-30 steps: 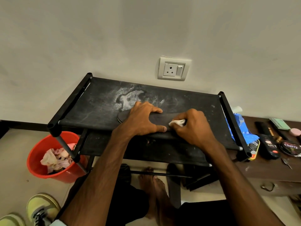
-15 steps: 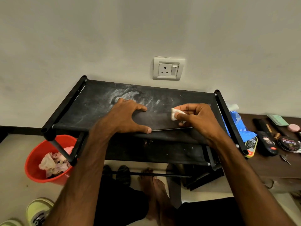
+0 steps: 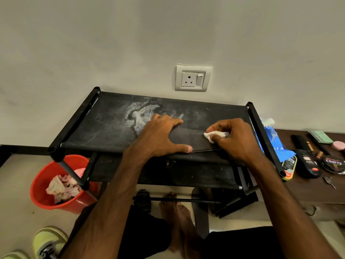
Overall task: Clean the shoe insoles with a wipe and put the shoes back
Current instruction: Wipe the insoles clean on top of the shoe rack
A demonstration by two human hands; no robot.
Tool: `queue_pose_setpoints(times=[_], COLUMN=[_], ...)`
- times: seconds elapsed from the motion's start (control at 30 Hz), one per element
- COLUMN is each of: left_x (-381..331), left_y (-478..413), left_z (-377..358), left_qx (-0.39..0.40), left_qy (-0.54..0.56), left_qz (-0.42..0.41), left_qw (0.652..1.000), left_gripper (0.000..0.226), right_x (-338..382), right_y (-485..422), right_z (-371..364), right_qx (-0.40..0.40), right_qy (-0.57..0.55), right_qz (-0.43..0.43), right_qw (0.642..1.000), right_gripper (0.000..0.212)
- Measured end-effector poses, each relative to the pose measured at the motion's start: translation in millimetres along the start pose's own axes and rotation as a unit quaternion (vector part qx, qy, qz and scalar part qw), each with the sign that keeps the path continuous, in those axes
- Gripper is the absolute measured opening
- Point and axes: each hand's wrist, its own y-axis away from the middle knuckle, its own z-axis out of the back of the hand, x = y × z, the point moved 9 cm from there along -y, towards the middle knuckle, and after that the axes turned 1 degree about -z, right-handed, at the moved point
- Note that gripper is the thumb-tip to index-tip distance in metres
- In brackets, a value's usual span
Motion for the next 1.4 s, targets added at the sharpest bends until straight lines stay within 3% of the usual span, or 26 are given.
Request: queue_pose_setpoints(times=[0.17, 0.4, 0.73, 0.83, 0.93, 1.03, 1.2, 1.3, 1.4], left_x=[22, 23, 23, 23, 23, 23, 24, 25, 26], left_y=[5, 4, 5, 5, 4, 3, 3, 3, 4], left_z=[10, 6, 6, 5, 4, 3, 3, 2, 1], left_qx=[0.014, 0.016, 0.026, 0.022, 0.027, 0.033, 0.032, 0.038, 0.035], left_qy=[0.032, 0.050, 0.057, 0.055, 0.058, 0.057, 0.054, 0.057, 0.065], left_qz=[0.015, 0.029, 0.022, 0.031, 0.036, 0.039, 0.041, 0.042, 0.049], left_qw=[0.999, 0.998, 0.998, 0.998, 0.997, 0.997, 0.997, 0.997, 0.996], left_gripper=[0.086, 0.087, 0.086, 0.088, 0.090, 0.092, 0.089, 0.088, 0.090], right_x=[-18, -2, 58, 29, -9, -17, 33, 60, 54], right_y=[-5, -8, -5, -15, -22, -21, -17, -10, -10], right_z=[12, -17, -73, -54, -17, -9, -56, -79, -72], right_qx=[-0.048, -0.031, 0.057, 0.041, -0.029, -0.051, 0.003, 0.056, 0.073], right_qy=[0.057, 0.116, 0.081, 0.073, 0.078, 0.091, 0.132, 0.096, 0.074], right_qz=[-0.045, -0.065, 0.066, 0.007, -0.079, -0.095, -0.013, 0.052, 0.048], right_qw=[0.996, 0.991, 0.993, 0.996, 0.993, 0.990, 0.991, 0.992, 0.993], right_gripper=[0.016, 0.018, 0.022, 0.021, 0.018, 0.018, 0.023, 0.022, 0.021])
